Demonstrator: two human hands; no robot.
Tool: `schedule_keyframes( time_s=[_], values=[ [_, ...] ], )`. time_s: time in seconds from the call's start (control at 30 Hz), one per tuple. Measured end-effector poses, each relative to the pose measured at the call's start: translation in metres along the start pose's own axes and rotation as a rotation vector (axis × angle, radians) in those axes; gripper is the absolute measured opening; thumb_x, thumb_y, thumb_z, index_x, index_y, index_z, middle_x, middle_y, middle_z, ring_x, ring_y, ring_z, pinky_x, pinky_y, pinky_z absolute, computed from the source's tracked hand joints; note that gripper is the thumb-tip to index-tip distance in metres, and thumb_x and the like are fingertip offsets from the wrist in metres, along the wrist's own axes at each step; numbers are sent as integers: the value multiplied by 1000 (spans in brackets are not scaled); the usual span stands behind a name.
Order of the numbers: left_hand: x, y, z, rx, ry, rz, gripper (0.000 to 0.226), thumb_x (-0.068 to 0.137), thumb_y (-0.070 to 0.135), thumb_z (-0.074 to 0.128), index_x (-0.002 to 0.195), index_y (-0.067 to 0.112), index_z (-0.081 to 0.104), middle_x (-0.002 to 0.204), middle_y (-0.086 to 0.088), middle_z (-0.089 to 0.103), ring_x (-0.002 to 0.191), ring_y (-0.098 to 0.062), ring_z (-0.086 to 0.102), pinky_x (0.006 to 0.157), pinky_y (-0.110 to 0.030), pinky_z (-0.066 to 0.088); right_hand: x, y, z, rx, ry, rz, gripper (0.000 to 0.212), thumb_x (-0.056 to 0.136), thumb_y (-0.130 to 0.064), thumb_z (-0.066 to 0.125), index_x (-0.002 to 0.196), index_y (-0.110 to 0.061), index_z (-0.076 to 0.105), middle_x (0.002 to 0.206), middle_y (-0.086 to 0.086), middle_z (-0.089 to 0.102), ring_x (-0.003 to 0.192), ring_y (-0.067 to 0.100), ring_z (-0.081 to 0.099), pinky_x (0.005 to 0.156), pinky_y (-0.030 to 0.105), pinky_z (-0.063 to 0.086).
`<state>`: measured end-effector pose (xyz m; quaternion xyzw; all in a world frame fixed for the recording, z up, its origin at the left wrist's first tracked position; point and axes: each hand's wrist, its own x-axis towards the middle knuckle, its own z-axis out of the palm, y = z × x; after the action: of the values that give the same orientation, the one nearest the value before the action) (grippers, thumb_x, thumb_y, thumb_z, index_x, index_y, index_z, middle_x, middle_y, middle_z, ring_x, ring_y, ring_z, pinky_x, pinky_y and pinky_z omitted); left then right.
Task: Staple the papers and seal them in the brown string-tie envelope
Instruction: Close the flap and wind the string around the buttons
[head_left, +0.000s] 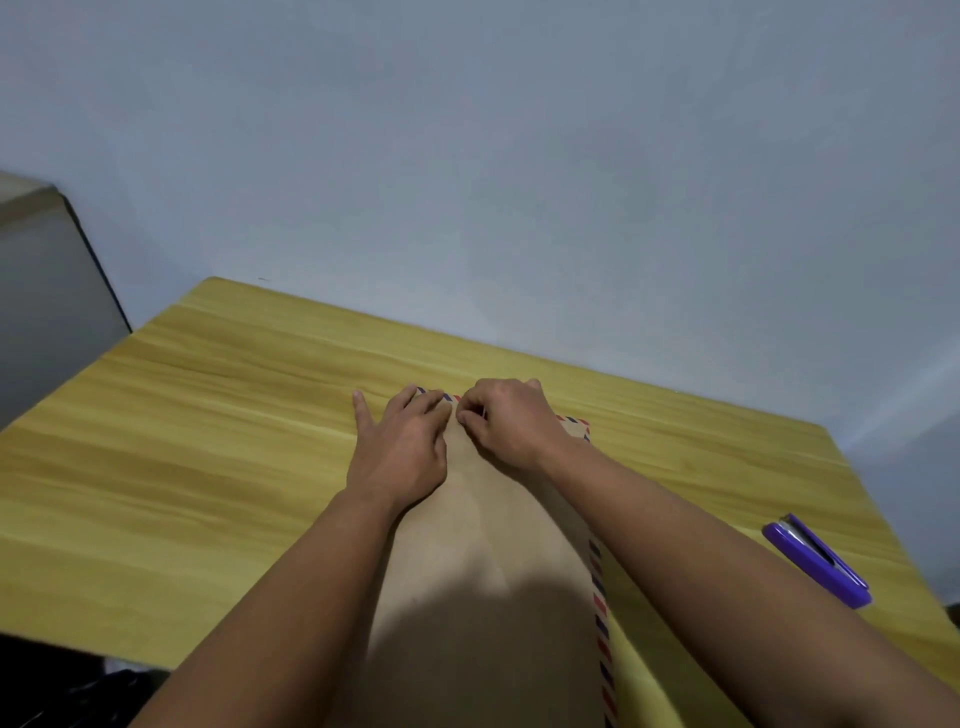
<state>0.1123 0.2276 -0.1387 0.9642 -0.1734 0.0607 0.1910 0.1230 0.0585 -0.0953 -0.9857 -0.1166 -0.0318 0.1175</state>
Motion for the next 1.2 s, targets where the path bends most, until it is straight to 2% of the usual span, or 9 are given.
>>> schedule_keyframes(
  time_s=[0.27, 0.37, 0.67, 0.93, 1.07, 1.2],
  values=[
    [1, 1, 1, 1, 5, -8, 44, 98, 23, 43, 140, 30, 55, 156, 13, 43, 152, -16, 23, 117, -75, -2, 29, 31, -18, -253, 0, -54, 26, 98, -18, 46, 88, -23, 68, 95, -6, 66, 81, 19, 61, 78, 37, 22],
    [1, 1, 2, -14, 21, -10, 44, 97, 23, 45, 139, 29, 58, 155, 12, 46, 152, -17, 26, 117, -75, -1, 28, 38, -17, -267, 21, -27, 26, 99, -18, 45, 86, -23, 67, 94, -5, 66, 76, 20, 57, 78, 38, 22],
    [2, 0, 5, -17, 32, -15, 45, 96, 23, 47, 139, 28, 59, 155, 10, 46, 152, -18, 26, 117, -75, -1, 0, 65, -18, -294, 73, 48, 26, 97, -21, 48, 88, -20, 72, 92, -5, 67, 76, 22, 63, 82, 40, 32],
    [0, 1, 0, -3, 25, -16, 46, 96, 24, 46, 140, 29, 58, 156, 11, 45, 152, -17, 26, 117, -75, 0, 10, 46, -29, -272, 202, -83, 25, 103, -27, 46, 96, -24, 70, 94, -7, 64, 78, 21, 61, 85, 43, 35],
    [1, 2, -1, 18, 14, -13, 47, 96, 25, 45, 142, 30, 56, 157, 12, 43, 153, -16, 24, 117, -75, 0, 26, 30, -23, -298, 146, -128, 25, 106, -28, 46, 100, -23, 71, 100, -6, 66, 85, 20, 63, 88, 43, 35],
    [1, 0, 1, 2, 30, -10, 45, 96, 24, 46, 139, 28, 58, 155, 11, 46, 152, -18, 26, 116, -76, 1, 33, 30, -14, -279, 81, -13, 23, 101, -21, 50, 91, -21, 71, 97, -5, 68, 87, 20, 66, 87, 43, 35]
  ],
)
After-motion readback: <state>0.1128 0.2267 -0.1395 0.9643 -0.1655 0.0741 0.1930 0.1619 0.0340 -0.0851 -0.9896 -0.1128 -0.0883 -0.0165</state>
